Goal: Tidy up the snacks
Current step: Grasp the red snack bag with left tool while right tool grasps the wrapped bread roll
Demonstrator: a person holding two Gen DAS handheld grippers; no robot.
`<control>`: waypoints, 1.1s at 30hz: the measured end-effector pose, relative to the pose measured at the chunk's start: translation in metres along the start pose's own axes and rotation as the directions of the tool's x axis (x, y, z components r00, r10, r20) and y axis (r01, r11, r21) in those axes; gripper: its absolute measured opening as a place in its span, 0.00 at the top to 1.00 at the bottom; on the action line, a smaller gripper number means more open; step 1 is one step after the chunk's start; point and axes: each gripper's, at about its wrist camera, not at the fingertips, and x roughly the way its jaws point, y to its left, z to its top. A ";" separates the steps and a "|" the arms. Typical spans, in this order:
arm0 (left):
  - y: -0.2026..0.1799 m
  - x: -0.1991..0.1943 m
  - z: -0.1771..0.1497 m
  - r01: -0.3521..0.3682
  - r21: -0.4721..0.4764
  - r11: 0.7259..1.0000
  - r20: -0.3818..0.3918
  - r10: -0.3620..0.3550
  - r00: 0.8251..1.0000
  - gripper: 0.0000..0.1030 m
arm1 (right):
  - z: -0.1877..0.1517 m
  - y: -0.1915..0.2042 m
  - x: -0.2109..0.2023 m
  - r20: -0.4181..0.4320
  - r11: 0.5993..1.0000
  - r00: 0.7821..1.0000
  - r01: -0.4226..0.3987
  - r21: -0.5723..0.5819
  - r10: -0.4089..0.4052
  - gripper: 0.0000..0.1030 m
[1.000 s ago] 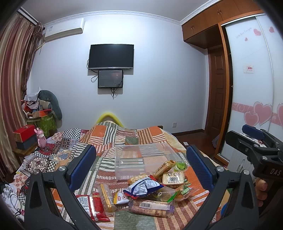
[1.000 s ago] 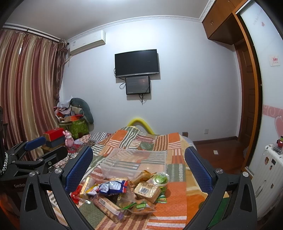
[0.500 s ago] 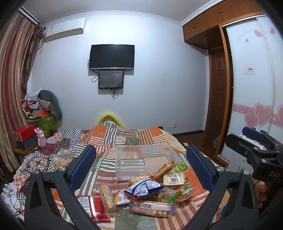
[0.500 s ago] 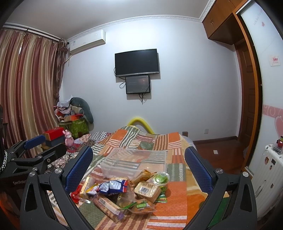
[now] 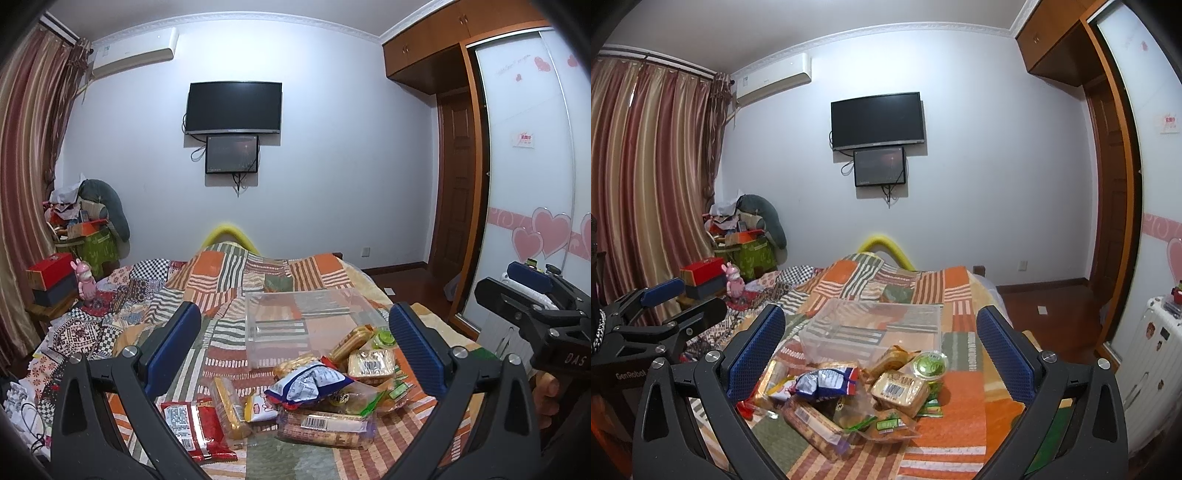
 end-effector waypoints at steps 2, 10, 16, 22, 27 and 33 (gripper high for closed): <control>0.004 0.003 -0.003 0.000 0.002 1.000 -0.014 0.000 1.000 0.07 | -0.003 -0.002 0.005 -0.021 1.000 1.000 -0.006 0.002 0.006 0.00; 0.042 0.027 -0.022 -0.027 0.025 0.999 -0.147 0.031 0.989 0.27 | -0.024 -0.017 0.026 -0.132 1.000 0.991 0.005 -0.001 -0.005 0.10; 0.082 0.054 -0.048 -0.067 0.025 0.997 -0.275 0.071 0.959 0.32 | -0.044 -0.027 0.041 -0.228 1.000 0.974 0.020 0.023 -0.015 0.15; 0.118 0.080 -0.082 -0.103 0.003 0.995 -0.399 0.096 0.912 0.32 | -0.064 -0.029 0.062 -0.355 0.999 0.935 0.031 0.010 -0.026 0.22; 0.130 0.100 -0.113 -0.121 0.000 0.993 -0.494 0.105 0.863 0.32 | -0.080 -0.038 0.079 -0.437 0.999 0.899 0.044 0.025 -0.028 0.22; 0.133 0.122 -0.141 -0.106 -0.021 0.994 -0.578 0.074 0.812 0.32 | -0.090 -0.041 0.097 -0.511 0.997 0.859 0.029 0.069 0.011 0.22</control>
